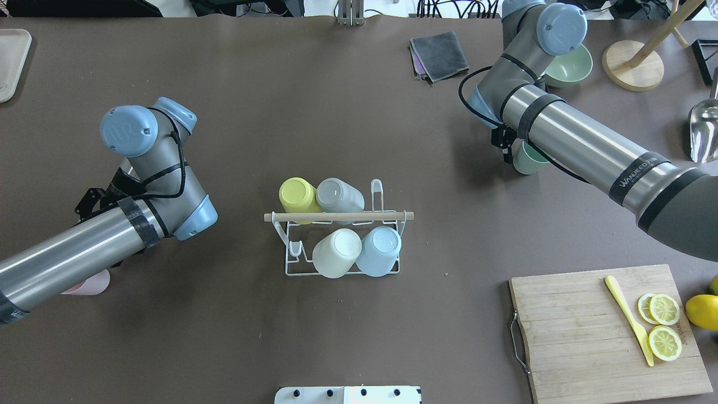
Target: Place cup on cup holder
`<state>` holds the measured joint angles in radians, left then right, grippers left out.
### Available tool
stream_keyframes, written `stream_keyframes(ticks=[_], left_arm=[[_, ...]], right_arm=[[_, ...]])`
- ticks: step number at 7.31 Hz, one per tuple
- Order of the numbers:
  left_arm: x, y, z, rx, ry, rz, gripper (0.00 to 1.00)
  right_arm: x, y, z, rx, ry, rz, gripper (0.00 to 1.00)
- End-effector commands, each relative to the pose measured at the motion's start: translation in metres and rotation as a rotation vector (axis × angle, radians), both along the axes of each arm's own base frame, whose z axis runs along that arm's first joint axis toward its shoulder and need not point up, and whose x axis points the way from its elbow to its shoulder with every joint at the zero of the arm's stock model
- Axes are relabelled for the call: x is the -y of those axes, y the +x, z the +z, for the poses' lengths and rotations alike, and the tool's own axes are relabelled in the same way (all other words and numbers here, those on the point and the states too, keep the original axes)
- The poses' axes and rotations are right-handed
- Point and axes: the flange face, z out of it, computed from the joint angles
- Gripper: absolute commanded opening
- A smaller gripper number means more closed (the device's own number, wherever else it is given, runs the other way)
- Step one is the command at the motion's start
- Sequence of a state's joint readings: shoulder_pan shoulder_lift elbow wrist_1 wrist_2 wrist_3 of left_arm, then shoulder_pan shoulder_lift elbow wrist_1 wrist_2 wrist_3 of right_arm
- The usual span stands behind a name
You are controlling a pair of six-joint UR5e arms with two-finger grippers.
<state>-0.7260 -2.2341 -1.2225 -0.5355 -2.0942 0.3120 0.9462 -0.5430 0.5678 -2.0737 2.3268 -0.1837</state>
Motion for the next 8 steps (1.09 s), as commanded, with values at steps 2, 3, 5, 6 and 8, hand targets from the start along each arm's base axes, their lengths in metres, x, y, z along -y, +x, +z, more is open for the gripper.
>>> stream_keyframes(ticks=[2,3,5,6,8], left_arm=[[-0.013,0.0,0.008,0.034,-0.027,0.019,0.98],[-0.013,-0.002,0.009,0.037,-0.028,0.018,0.98],[-0.019,-0.009,0.016,0.037,-0.027,0.021,0.98],[-0.021,-0.012,0.02,0.042,-0.025,0.025,0.98],[-0.024,-0.014,0.023,0.036,-0.027,0.031,0.98]], right_arm=[[-0.002,0.0,0.002,-0.008,-0.009,-0.005,0.54],[-0.002,0.0,0.002,-0.008,-0.009,-0.005,0.25],[0.003,0.009,-0.006,-0.011,-0.012,0.008,0.0],[0.011,0.017,-0.017,0.008,0.003,0.012,0.0],[0.023,0.032,-0.079,0.076,0.087,0.042,0.0]])
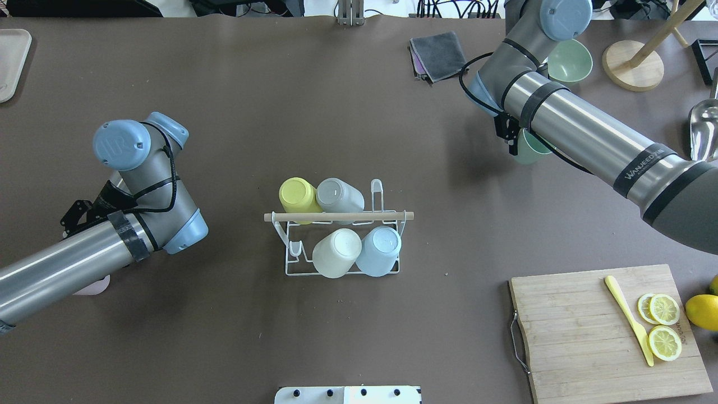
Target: Place cup on cup holder
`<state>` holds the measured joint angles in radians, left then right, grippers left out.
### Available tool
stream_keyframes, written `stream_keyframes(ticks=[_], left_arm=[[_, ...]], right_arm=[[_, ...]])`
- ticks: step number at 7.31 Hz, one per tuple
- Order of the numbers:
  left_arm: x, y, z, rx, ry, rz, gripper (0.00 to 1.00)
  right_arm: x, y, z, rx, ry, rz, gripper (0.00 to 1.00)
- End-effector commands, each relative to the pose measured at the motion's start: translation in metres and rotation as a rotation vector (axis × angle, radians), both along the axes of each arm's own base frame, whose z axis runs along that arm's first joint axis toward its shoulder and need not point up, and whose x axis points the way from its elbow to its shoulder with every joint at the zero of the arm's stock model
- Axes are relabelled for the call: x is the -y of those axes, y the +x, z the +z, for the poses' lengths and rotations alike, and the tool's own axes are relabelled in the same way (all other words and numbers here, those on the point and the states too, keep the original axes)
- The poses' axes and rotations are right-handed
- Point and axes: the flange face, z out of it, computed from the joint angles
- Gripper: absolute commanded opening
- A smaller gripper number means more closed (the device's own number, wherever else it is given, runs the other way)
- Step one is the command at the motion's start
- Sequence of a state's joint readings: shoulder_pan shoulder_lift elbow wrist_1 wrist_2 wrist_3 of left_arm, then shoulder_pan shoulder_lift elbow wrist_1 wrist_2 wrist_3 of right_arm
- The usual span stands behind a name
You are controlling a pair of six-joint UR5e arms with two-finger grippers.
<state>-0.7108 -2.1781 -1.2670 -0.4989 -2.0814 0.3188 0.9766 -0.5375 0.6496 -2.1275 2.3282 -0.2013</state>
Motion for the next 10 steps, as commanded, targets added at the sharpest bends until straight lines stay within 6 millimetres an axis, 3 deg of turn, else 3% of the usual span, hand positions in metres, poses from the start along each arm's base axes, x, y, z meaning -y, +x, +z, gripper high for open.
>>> stream_keyframes(ticks=[1,2,4,6,8,10], left_arm=[[-0.003,-0.003,0.005,-0.001,-0.002,0.003,0.98],[-0.005,-0.006,0.01,-0.004,-0.008,0.006,0.98],[-0.008,-0.008,0.014,-0.009,-0.016,0.008,0.97],[-0.009,-0.009,0.016,-0.012,-0.027,-0.005,0.94],[-0.01,-0.01,0.018,-0.013,-0.033,-0.008,0.71],[-0.009,-0.015,0.017,-0.023,-0.046,0.002,0.31]], right_arm=[[0.011,0.019,-0.083,0.107,0.117,0.045,0.0],[0.007,0.019,-0.121,0.154,0.153,0.084,0.0],[-0.025,0.045,-0.166,0.205,0.266,0.207,0.0],[-0.054,0.081,-0.18,0.342,0.458,0.236,0.0],[-0.07,0.111,-0.222,0.432,0.564,0.347,0.0],[-0.098,0.132,-0.224,0.552,0.7,0.385,0.0]])
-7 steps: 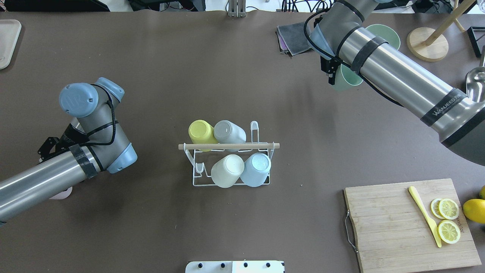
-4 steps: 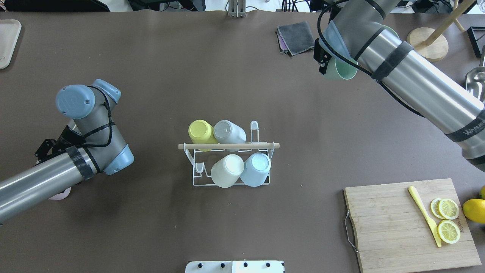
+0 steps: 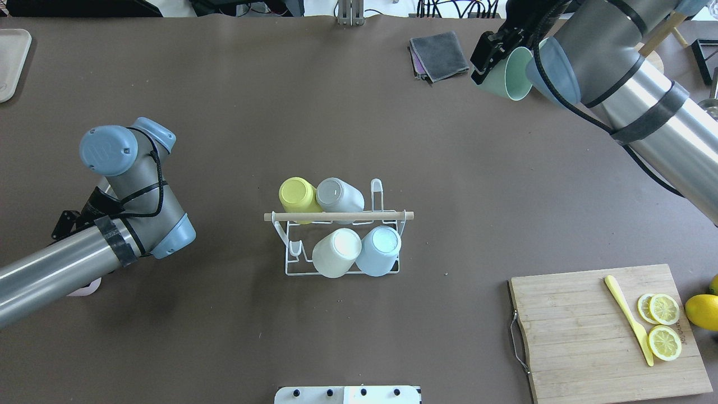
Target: Place cup on cup holder
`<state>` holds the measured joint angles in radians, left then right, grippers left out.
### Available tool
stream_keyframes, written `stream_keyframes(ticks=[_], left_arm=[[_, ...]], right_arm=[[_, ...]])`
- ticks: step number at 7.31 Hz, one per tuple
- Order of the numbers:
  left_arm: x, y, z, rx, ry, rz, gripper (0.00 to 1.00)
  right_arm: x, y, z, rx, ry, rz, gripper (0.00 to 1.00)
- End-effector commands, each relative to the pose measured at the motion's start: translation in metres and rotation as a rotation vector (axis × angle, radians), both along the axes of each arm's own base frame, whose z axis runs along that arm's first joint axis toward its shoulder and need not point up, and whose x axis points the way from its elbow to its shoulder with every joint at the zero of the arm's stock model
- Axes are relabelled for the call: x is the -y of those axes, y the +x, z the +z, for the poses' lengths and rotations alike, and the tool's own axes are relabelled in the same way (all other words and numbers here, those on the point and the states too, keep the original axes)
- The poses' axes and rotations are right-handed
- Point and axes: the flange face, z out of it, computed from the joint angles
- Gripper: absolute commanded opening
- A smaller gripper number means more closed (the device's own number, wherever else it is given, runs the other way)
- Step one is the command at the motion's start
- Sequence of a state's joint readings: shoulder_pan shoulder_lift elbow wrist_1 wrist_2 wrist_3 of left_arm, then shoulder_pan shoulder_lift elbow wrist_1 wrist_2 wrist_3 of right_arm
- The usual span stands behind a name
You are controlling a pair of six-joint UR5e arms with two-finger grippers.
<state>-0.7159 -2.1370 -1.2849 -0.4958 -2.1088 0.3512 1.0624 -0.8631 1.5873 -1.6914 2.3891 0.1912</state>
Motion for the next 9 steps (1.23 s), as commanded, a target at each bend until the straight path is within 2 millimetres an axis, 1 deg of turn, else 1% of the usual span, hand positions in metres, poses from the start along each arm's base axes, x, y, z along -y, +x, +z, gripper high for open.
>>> stream_keyframes(ticks=[1,2,3,4,5,6,7,8,9], left_arm=[[0.004,-0.007,-0.002,-0.007,-0.008,-0.003,0.26],[0.016,-0.022,-0.006,-0.015,-0.002,-0.034,0.25],[0.038,-0.05,-0.016,-0.038,0.01,-0.105,0.24],[0.065,-0.076,-0.029,-0.088,0.027,-0.194,0.24],[0.07,-0.077,-0.067,-0.206,0.148,-0.225,0.24],[0.077,-0.089,-0.097,-0.246,0.273,-0.342,0.24],[0.078,-0.088,-0.125,-0.305,0.389,-0.438,0.23],[0.069,-0.096,-0.139,-0.399,0.497,-0.504,0.23],[0.046,-0.113,-0.155,-0.501,0.595,-0.55,0.21]], right_arm=[[-0.033,0.02,0.003,0.141,0.165,0.057,0.0],[-0.039,0.025,0.007,0.207,0.228,0.091,0.0],[-0.044,0.024,0.008,0.245,0.298,0.126,0.0],[-0.047,0.027,0.001,0.286,0.381,0.163,0.0],[-0.05,0.02,-0.001,0.315,0.416,0.214,0.0],[-0.06,0.0,0.007,0.341,0.447,0.272,0.0],[-0.068,-0.011,0.029,0.381,0.493,0.305,0.0],[-0.08,-0.009,0.057,0.462,0.513,0.348,0.0],[-0.093,-0.016,0.073,0.539,0.501,0.376,0.0]])
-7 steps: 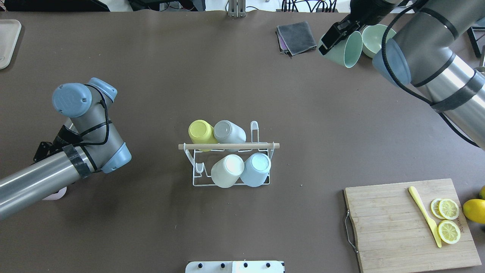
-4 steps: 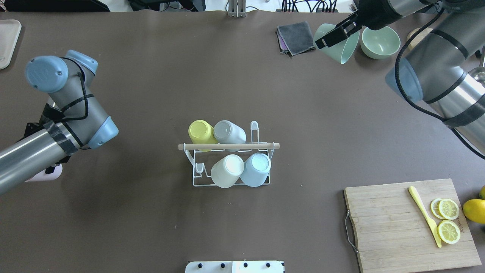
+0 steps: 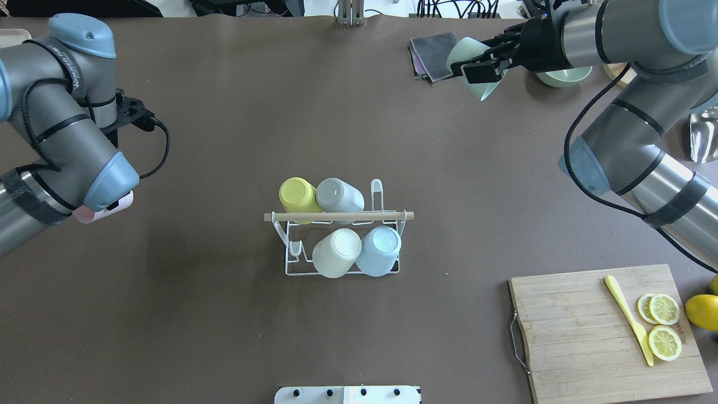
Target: Place cup on cup holder
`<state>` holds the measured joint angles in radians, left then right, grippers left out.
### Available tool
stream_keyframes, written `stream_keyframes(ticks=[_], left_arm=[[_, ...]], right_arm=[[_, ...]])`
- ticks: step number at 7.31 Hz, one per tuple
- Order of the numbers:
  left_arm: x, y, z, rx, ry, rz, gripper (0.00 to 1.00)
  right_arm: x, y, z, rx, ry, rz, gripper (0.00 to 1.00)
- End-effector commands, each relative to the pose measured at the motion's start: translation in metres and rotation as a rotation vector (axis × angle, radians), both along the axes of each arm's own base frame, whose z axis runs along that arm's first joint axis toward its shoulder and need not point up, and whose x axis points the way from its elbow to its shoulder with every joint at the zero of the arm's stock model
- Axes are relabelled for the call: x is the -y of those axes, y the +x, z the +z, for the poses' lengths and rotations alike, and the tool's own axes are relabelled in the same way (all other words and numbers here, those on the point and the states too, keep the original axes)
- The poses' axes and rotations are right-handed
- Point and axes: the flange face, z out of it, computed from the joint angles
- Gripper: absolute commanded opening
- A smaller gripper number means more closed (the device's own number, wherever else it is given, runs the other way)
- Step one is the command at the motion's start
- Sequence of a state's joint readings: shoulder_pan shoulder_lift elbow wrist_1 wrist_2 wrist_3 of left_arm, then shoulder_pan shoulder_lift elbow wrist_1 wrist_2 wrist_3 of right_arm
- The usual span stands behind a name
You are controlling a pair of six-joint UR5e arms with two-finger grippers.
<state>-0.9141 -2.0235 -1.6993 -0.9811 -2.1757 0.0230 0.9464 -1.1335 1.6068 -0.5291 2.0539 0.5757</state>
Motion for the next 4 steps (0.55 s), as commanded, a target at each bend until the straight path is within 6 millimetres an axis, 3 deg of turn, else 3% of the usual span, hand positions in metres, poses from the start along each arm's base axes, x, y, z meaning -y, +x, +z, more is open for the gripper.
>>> stream_keyframes(ticks=[1,2,4], left_arm=[[-0.048,-0.037,-0.034,-0.192,0.235,-0.09,0.21],[-0.067,-0.053,-0.044,-0.286,0.349,-0.098,0.21],[-0.095,-0.073,-0.065,-0.497,0.49,-0.283,0.16]], right_arm=[[-0.031,-0.02,0.034,0.2,0.026,0.059,0.0],[-0.042,-0.04,0.035,0.291,0.031,0.071,0.0],[-0.081,-0.084,0.022,0.426,0.026,0.062,0.0]])
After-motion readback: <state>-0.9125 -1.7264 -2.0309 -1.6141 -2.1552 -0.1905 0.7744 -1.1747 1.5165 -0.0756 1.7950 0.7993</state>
